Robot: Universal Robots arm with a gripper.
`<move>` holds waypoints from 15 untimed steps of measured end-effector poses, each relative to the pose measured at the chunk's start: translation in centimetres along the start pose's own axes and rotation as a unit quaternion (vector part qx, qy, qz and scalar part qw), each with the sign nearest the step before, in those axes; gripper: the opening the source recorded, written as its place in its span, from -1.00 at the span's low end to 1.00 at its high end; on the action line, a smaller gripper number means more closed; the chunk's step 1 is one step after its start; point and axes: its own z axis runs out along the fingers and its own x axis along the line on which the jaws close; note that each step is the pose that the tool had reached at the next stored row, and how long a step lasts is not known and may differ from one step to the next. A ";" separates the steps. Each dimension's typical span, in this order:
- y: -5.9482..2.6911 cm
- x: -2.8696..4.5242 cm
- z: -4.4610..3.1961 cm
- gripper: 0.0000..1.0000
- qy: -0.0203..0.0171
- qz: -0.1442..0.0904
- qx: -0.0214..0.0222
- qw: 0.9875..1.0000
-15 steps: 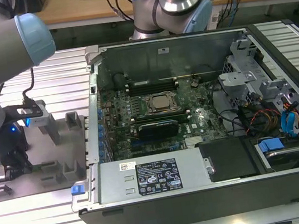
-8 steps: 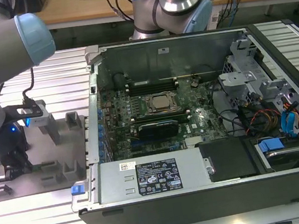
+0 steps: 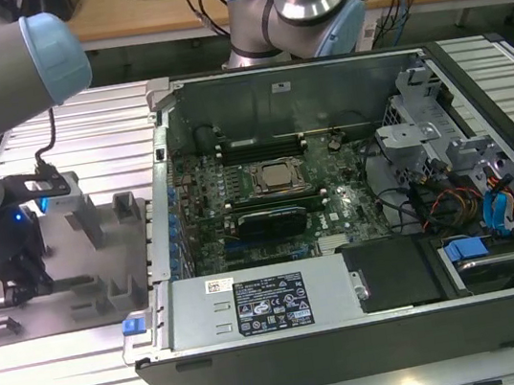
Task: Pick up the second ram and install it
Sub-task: 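Pick up the second ram and move it above second insertion slot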
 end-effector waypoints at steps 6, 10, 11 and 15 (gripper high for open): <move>0.06 -0.03 -1.12 -0.77 -0.001 0.000 0.000 1.000; 0.10 -0.06 -2.02 -0.77 -0.001 0.000 0.000 1.000; 0.11 -0.06 -2.13 -0.77 -0.001 0.000 0.000 1.000; 0.14 -0.09 -2.91 -0.77 -0.001 0.000 0.000 1.000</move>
